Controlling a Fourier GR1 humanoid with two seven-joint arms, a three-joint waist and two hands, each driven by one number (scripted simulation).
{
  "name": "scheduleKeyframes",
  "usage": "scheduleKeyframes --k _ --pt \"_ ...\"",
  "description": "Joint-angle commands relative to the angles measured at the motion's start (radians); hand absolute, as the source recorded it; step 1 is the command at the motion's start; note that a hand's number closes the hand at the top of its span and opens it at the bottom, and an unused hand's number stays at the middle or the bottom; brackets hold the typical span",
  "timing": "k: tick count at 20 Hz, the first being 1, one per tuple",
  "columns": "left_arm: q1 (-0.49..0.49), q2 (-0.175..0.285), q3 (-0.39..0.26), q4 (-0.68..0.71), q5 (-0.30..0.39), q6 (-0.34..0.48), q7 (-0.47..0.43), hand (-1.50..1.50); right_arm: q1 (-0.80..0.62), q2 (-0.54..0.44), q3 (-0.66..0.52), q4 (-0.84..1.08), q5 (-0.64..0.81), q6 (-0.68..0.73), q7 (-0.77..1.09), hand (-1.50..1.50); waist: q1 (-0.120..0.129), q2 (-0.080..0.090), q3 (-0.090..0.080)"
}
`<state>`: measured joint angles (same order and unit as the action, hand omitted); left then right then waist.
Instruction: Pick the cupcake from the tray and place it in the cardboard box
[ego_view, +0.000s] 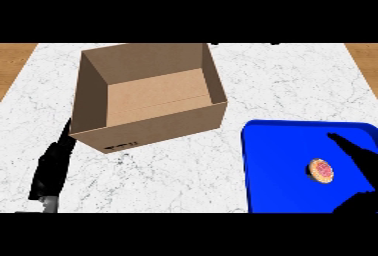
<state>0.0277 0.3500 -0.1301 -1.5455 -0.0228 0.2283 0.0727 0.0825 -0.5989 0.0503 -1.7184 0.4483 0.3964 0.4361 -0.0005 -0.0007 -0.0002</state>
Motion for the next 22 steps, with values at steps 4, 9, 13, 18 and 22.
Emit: scheduleKeyframes --k 4,9,13,18,22 --pt "-0.005 -0.028 0.072 0.013 -0.036 -0.071 -0.013 0.0 0.005 0.076 -0.05 0.007 0.077 0.047 -0.027 -1.5 -0.001 0.0 0.0" --pt "-0.023 -0.035 0.109 0.044 -0.023 -0.107 -0.019 0.0 -0.006 0.151 -0.012 0.01 0.134 0.02 -0.014 -1.5 -0.001 0.0 0.0" --pt "0.006 -0.091 0.068 -0.036 -0.096 -0.086 0.017 0.0 -0.037 0.182 -0.03 0.101 0.192 0.003 -0.076 -1.5 0.001 0.0 0.0" --pt "-0.032 -0.144 0.082 0.052 -0.144 -0.071 -0.014 0.0 -0.05 0.189 -0.063 0.123 0.209 0.043 -0.107 -1.5 -0.001 0.001 0.0" --pt "-0.009 -0.156 0.09 0.024 -0.157 -0.078 0.003 0.0 0.004 0.158 -0.094 0.134 0.235 0.048 -0.166 -1.5 -0.002 0.0 0.0"
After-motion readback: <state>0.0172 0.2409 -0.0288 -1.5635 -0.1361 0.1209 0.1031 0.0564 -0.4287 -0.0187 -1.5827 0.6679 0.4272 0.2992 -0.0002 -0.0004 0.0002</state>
